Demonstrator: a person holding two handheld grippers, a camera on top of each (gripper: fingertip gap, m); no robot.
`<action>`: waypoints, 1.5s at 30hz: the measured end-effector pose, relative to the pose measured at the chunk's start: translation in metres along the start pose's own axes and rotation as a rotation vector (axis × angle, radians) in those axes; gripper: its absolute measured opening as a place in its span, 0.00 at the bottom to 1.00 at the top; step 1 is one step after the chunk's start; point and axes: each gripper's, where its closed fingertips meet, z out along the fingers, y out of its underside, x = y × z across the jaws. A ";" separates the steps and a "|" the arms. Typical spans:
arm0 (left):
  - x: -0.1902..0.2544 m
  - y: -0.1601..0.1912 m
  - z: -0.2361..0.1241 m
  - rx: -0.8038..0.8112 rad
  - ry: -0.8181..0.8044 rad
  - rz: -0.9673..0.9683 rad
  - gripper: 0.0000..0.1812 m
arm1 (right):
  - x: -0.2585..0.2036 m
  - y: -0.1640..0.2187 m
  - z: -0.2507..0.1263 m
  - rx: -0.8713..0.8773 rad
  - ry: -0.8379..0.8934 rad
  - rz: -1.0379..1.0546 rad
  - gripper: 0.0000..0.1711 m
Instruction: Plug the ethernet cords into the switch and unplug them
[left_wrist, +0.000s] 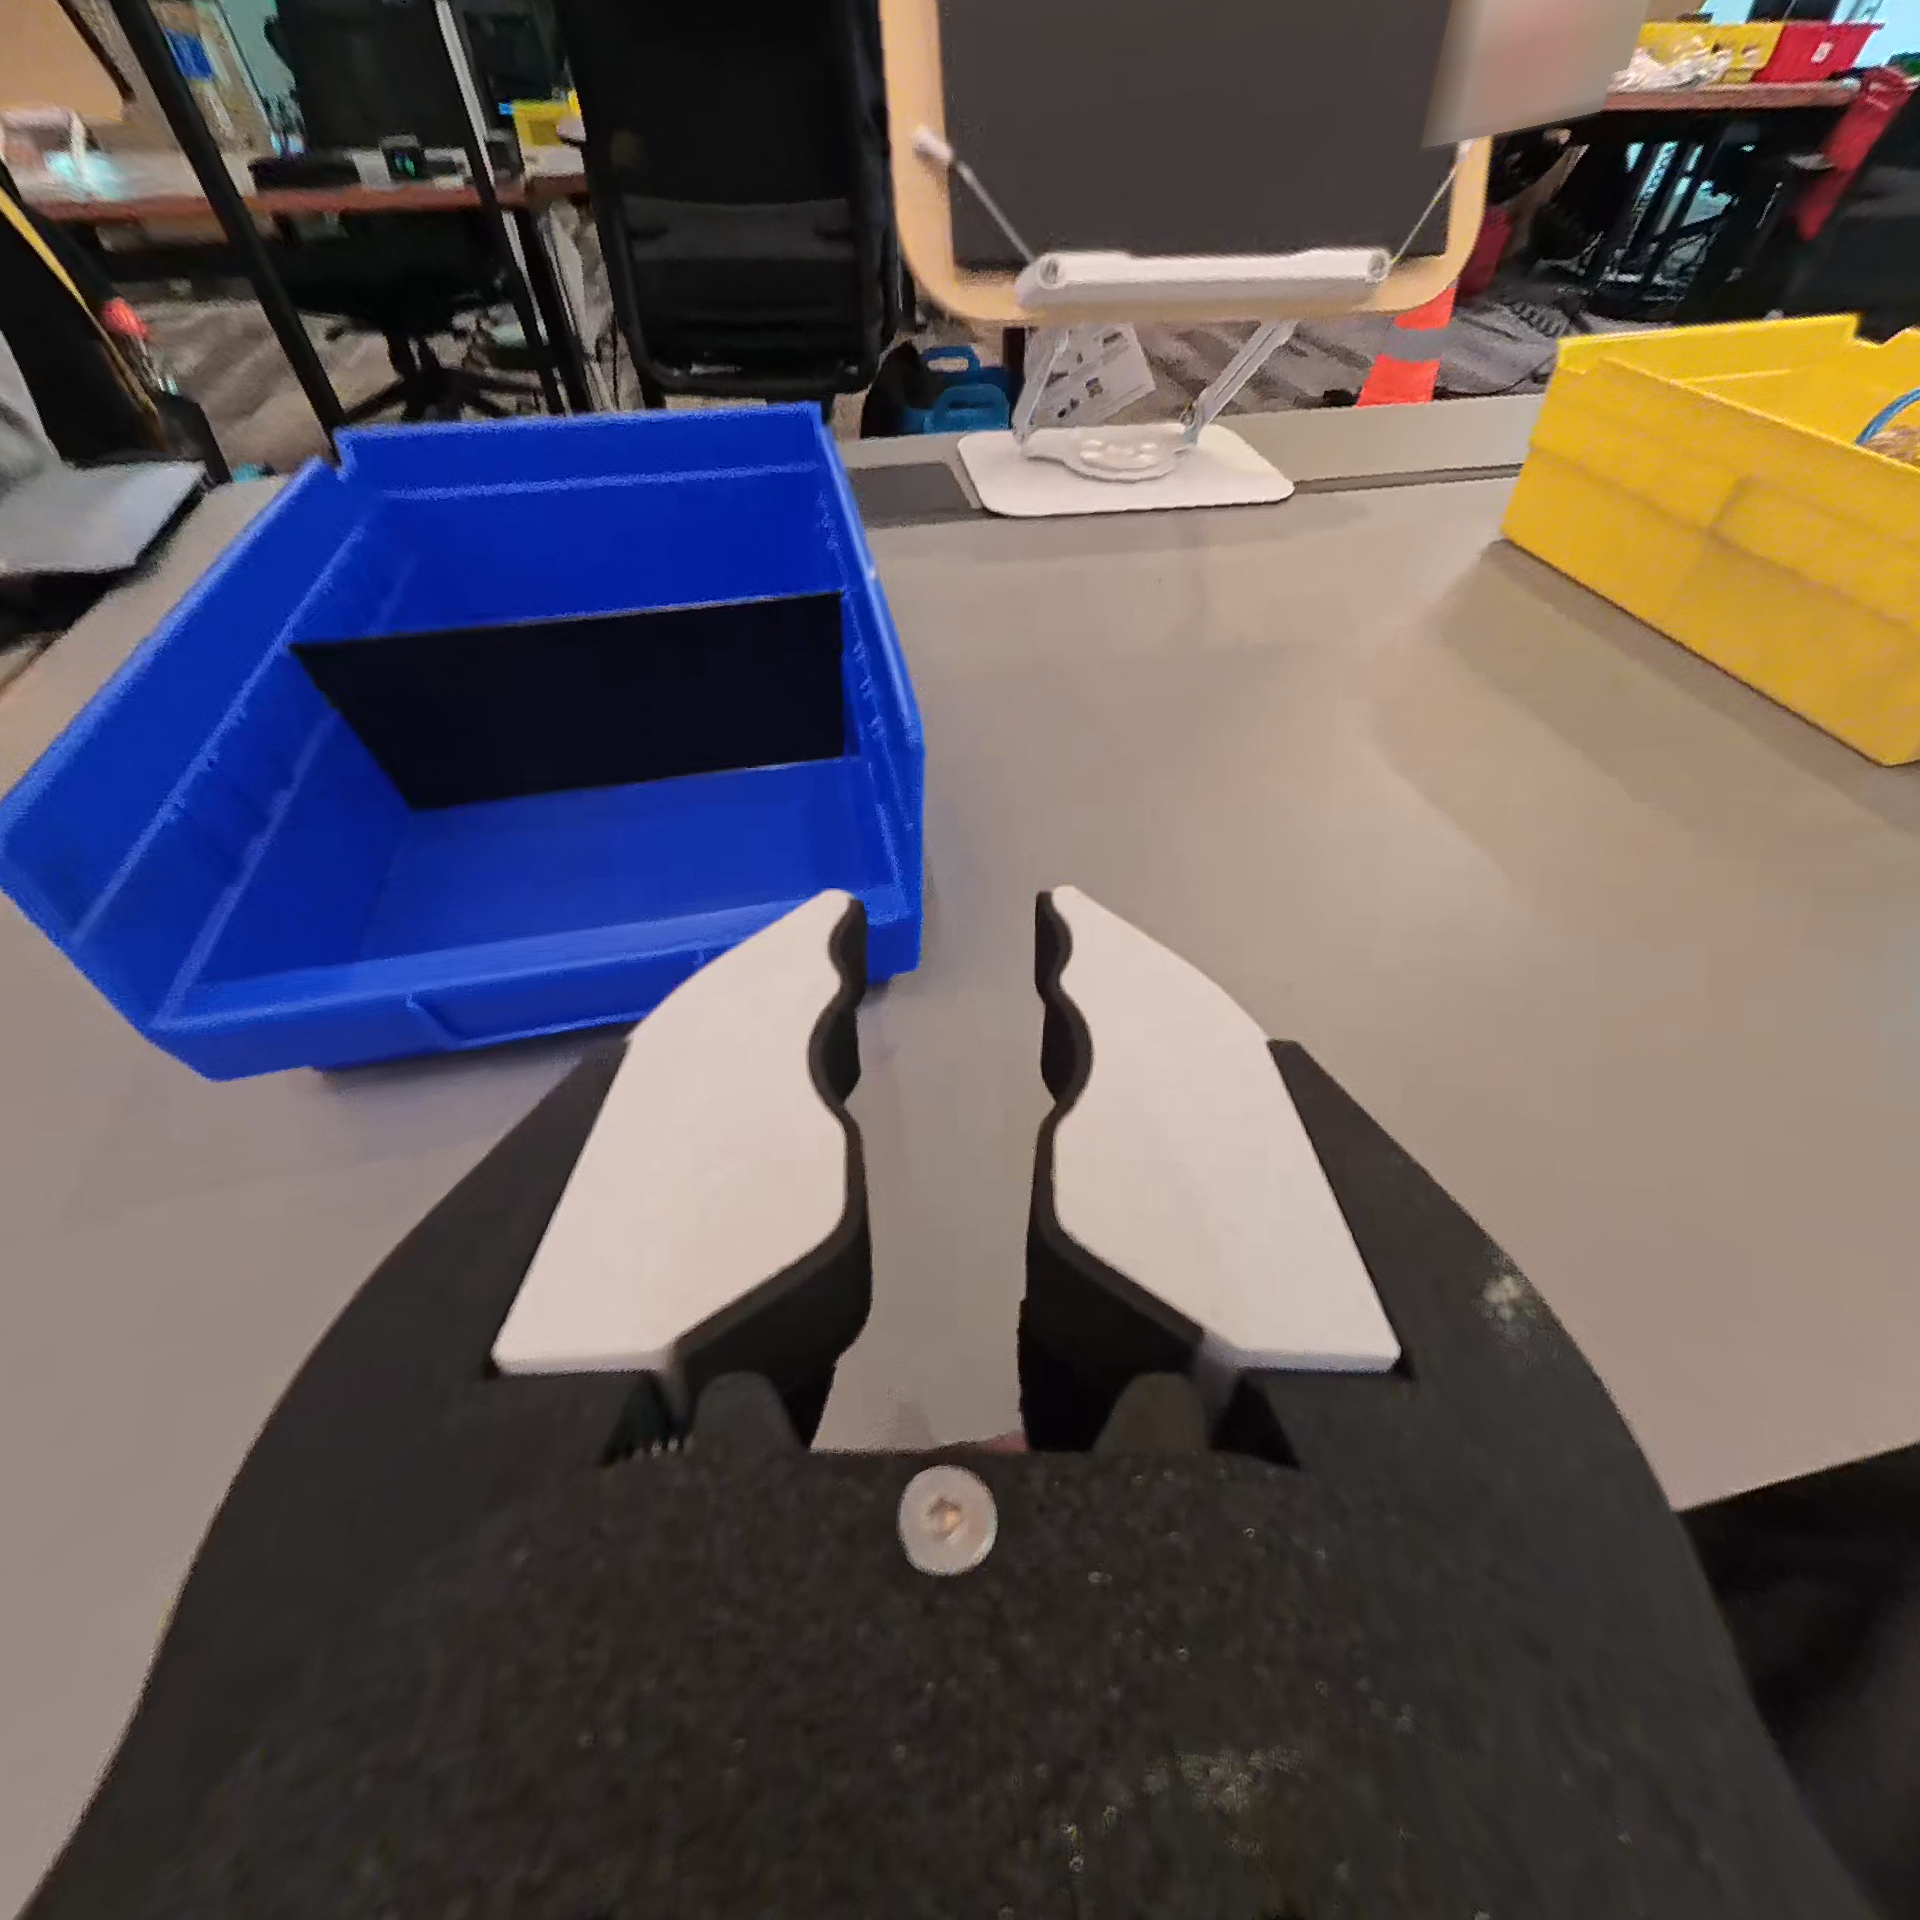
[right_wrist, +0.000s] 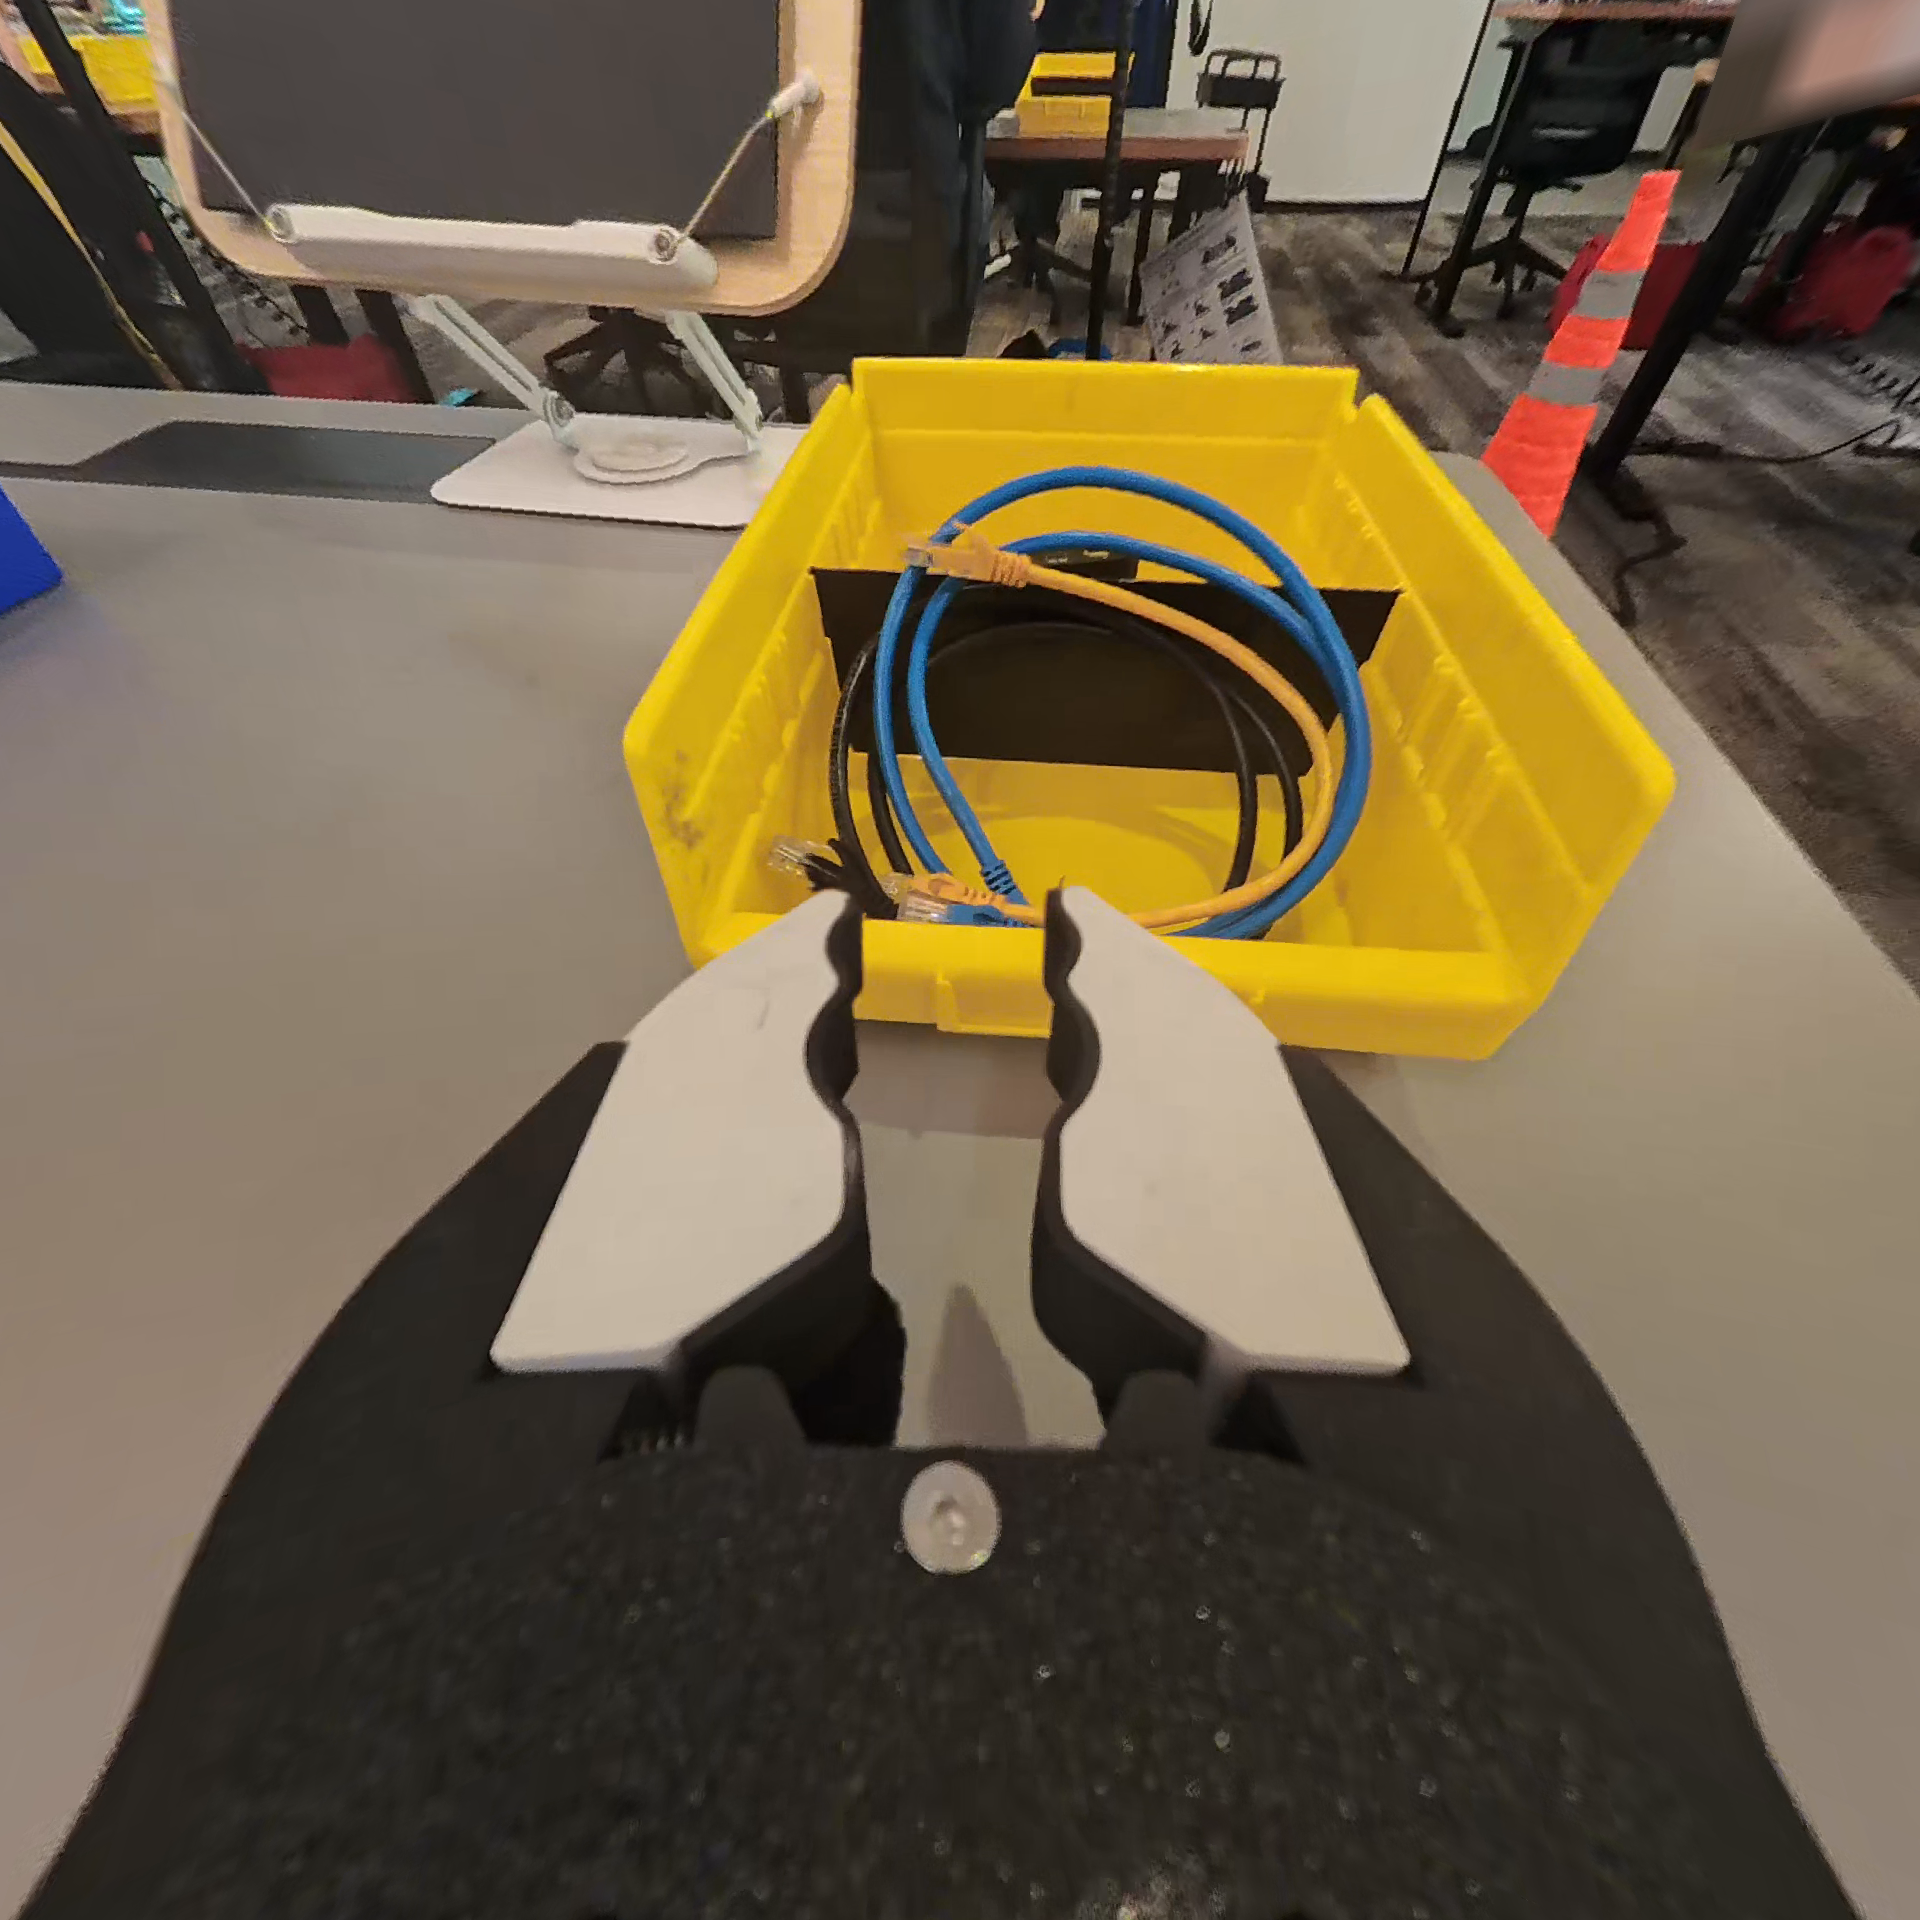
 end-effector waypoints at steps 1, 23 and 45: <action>0.002 -0.003 0.000 0.012 -0.001 0.016 0.17 | 0.000 -0.001 -0.001 0.007 0.007 -0.020 0.19; 0.037 0.006 0.019 -0.030 0.081 0.082 0.17 | -0.050 0.001 0.022 0.004 -0.096 -0.076 0.21; 0.244 -0.020 0.063 -0.055 0.415 0.112 0.17 | -0.111 -0.038 -0.006 0.046 -0.244 -0.085 0.28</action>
